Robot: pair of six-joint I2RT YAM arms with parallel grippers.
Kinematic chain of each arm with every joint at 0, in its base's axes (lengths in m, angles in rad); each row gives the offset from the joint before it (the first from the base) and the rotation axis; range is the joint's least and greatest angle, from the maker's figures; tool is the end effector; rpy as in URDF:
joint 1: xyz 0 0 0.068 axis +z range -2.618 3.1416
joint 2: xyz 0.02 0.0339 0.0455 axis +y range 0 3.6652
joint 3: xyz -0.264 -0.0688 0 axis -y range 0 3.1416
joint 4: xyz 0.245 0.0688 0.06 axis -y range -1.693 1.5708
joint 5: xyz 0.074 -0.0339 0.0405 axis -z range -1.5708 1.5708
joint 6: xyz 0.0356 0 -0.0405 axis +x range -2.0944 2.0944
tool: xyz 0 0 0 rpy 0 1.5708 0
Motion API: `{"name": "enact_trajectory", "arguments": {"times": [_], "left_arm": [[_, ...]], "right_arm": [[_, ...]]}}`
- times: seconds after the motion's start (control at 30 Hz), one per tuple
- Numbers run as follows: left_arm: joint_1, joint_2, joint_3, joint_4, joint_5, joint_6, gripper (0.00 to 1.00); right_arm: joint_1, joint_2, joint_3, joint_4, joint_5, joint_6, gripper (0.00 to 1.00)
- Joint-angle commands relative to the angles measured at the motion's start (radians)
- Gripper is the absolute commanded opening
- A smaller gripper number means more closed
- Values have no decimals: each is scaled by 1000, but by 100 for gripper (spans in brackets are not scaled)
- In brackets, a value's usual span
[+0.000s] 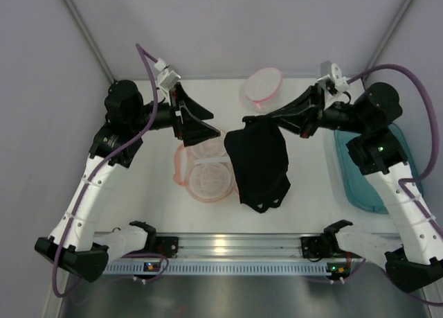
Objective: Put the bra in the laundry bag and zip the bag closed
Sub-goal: Place the bra in the laundry bag.
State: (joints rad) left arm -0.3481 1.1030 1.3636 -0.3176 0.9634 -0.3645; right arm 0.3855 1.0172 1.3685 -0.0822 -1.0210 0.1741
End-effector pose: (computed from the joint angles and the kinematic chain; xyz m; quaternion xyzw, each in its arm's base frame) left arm 0.1934 -0.1013 0.4649 0.3128 0.6468 -0.5279 0.4528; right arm 0.1552 0.0958 0.5033 -0.4423 0.4847 0.4762 0.5854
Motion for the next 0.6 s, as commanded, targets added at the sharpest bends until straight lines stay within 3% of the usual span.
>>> {"name": "enact_trajectory", "arguments": {"times": [0.0,0.23,0.57], "left_arm": [[-38,15,42,80,123,-65,98],[-109,26,-18,78,112,-22,98],[-170,40,-63,84,110,108,95]], "right_arm": [[75,1,-25,-21,35,-48,0],[187,46,-35,1,48,-44,0],[248,98,-14,10,44,-41,0]]}}
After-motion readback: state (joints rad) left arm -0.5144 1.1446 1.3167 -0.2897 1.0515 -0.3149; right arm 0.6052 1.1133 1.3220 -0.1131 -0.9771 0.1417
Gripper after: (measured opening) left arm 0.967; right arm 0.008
